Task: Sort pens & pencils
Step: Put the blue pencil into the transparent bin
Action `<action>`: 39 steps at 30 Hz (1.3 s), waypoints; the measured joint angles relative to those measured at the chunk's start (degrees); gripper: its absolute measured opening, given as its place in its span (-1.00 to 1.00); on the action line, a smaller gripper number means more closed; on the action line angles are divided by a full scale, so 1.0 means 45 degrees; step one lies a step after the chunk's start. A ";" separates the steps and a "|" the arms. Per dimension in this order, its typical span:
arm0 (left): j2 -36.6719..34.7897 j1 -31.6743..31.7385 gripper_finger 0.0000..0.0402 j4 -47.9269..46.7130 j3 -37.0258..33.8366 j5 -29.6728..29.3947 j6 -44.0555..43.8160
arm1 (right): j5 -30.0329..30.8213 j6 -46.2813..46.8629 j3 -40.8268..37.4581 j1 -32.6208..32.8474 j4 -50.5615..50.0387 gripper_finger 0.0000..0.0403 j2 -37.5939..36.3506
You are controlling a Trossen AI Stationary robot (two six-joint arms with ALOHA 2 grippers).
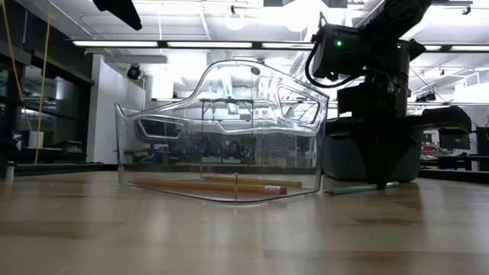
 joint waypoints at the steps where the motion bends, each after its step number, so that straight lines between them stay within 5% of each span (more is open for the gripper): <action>1: 0.0000 0.0000 -0.49 -0.0002 0.0000 -0.0002 0.0003 | -0.0005 0.0005 0.0000 0.0000 -0.0005 -0.95 0.0000; 23: 0.0000 -0.0004 -0.49 -0.0049 0.0000 -0.0005 0.0330 | -0.0398 0.0302 0.0432 0.1015 -0.1292 -1.00 -0.0041; 39: 0.0002 -0.0005 -0.49 -0.0063 0.0000 -0.0005 0.0539 | -0.0379 0.2037 0.0457 0.1764 -0.2015 -1.00 -0.2034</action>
